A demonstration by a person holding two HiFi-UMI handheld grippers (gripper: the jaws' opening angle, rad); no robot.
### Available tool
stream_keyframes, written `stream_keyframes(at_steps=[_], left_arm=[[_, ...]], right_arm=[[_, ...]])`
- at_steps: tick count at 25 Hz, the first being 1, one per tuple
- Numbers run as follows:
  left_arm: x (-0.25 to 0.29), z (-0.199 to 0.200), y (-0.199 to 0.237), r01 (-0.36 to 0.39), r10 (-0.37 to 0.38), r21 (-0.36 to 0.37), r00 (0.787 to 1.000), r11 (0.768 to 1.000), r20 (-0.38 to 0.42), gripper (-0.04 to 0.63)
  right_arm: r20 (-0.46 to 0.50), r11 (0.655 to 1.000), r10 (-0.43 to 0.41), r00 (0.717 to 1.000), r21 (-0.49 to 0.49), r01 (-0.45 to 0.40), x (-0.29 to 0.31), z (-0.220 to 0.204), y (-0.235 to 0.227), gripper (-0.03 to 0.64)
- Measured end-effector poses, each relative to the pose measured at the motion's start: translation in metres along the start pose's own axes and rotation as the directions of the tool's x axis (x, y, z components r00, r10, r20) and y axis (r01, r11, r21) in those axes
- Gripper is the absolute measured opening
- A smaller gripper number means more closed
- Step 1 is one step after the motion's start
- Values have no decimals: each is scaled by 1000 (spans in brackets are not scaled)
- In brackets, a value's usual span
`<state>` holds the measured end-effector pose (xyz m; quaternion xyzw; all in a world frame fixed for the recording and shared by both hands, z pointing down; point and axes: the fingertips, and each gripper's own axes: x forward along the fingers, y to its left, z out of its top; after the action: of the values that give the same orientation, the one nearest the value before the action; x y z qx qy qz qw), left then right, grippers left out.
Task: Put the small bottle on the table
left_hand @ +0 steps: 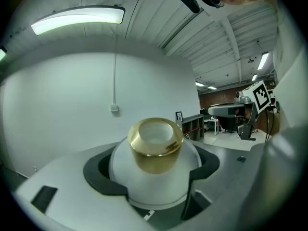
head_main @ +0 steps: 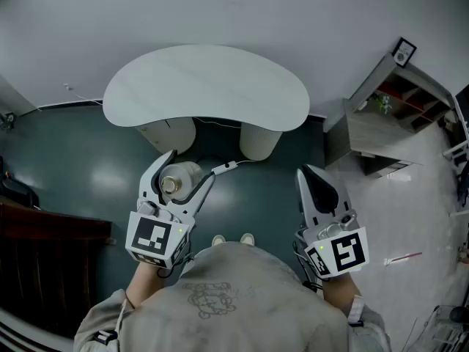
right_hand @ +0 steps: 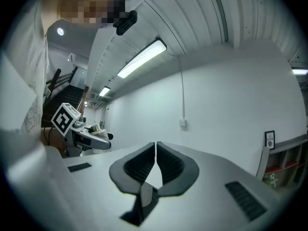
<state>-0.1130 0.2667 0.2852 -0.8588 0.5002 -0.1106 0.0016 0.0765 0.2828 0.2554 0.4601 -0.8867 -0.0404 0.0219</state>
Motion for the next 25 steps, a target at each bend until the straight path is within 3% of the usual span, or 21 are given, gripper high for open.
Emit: stream_keyframes(at_steps=[13, 25], left_arm=[[-2, 3, -15, 3, -3, 11, 1000, 1000, 7, 347], [14, 4, -35, 1, 0, 9, 1000, 1000, -22, 347]], right_arm=[[34, 998, -11, 999, 60, 9, -16, -2, -9, 35], [-7, 997, 20, 1000, 71, -19, -25, -18, -26, 35]])
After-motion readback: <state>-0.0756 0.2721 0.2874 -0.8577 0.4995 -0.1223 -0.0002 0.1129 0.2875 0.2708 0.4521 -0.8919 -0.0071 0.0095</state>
